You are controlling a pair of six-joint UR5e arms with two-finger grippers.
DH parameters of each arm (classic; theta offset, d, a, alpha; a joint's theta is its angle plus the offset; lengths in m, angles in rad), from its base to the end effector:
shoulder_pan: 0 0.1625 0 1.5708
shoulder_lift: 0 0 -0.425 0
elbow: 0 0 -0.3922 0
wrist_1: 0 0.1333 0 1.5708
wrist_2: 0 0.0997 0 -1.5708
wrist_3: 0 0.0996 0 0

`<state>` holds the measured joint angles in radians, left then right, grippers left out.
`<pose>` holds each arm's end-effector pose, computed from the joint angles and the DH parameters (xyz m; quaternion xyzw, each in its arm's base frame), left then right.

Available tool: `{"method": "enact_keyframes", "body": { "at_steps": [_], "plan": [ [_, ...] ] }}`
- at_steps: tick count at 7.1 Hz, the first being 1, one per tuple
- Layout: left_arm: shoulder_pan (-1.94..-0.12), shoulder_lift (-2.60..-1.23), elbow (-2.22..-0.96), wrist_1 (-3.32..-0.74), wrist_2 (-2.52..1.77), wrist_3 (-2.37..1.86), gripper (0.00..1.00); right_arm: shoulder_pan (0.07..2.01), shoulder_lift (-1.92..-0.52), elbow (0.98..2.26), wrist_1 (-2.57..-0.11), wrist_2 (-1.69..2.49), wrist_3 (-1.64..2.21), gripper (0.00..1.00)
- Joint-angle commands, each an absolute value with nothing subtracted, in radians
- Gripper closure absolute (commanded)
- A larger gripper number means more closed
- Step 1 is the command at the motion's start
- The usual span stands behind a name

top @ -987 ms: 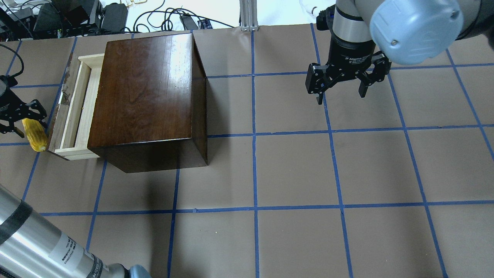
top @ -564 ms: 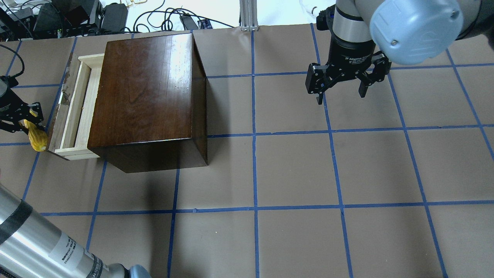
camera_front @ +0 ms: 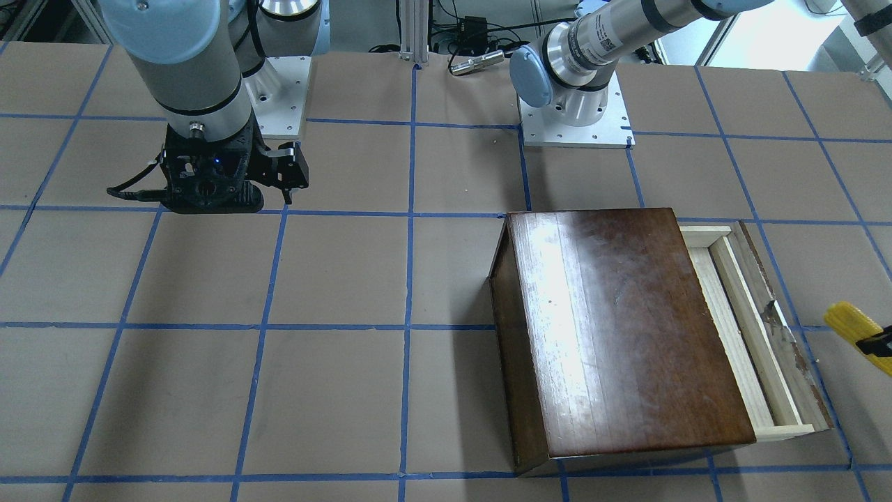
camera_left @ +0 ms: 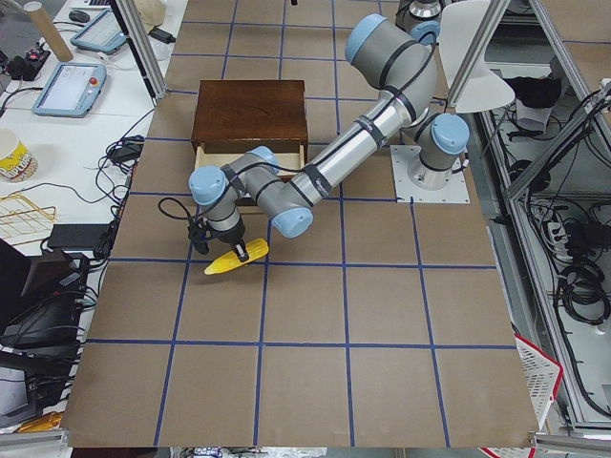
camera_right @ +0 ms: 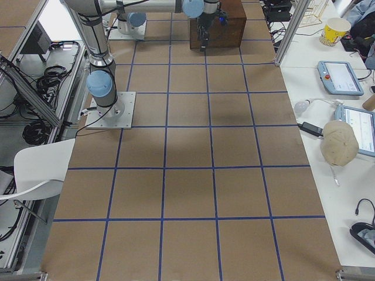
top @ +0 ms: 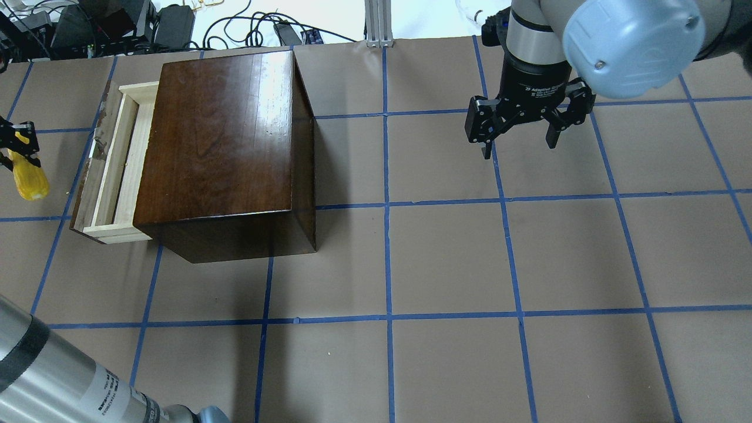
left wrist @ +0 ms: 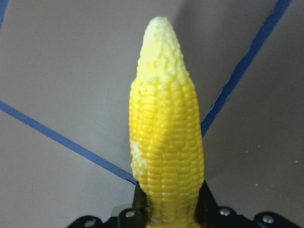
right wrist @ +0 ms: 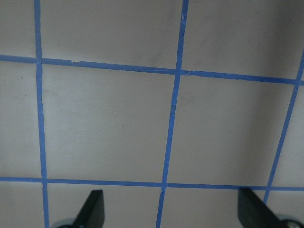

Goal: Open drawer and put corn inside
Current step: 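Lift the corn with the left gripper and carry it over the drawer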

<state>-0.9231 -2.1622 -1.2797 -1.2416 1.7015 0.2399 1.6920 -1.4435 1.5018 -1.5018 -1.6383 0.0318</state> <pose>0.3349 -0.6421 0.3035 -0.2030 0.9769 0.0150 0.0652 0.1899 -0.5126 0.4500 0.0467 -0.9963 -0.0608 0.0384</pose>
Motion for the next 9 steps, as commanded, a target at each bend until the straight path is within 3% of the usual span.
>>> {"method": "enact_keyframes", "body": {
  "at_steps": [1, 5, 9],
  "plan": [
    [-0.986, -2.080, -1.198, -1.334, 1.701, 0.386, 1.00, 1.692, -1.443, 1.502, -1.502, -1.638, 0.032, 0.00],
    [-1.113, -1.955, -1.173, -1.555, 1.605, 0.431, 1.00, 1.692, -1.443, 1.502, -1.502, -1.638, 0.032, 0.00],
    [-1.169, -1.976, -1.245, -1.595, 1.550, 0.404, 1.00, 1.692, -1.443, 1.502, -1.502, -1.638, 0.032, 0.00]
  ]
}}
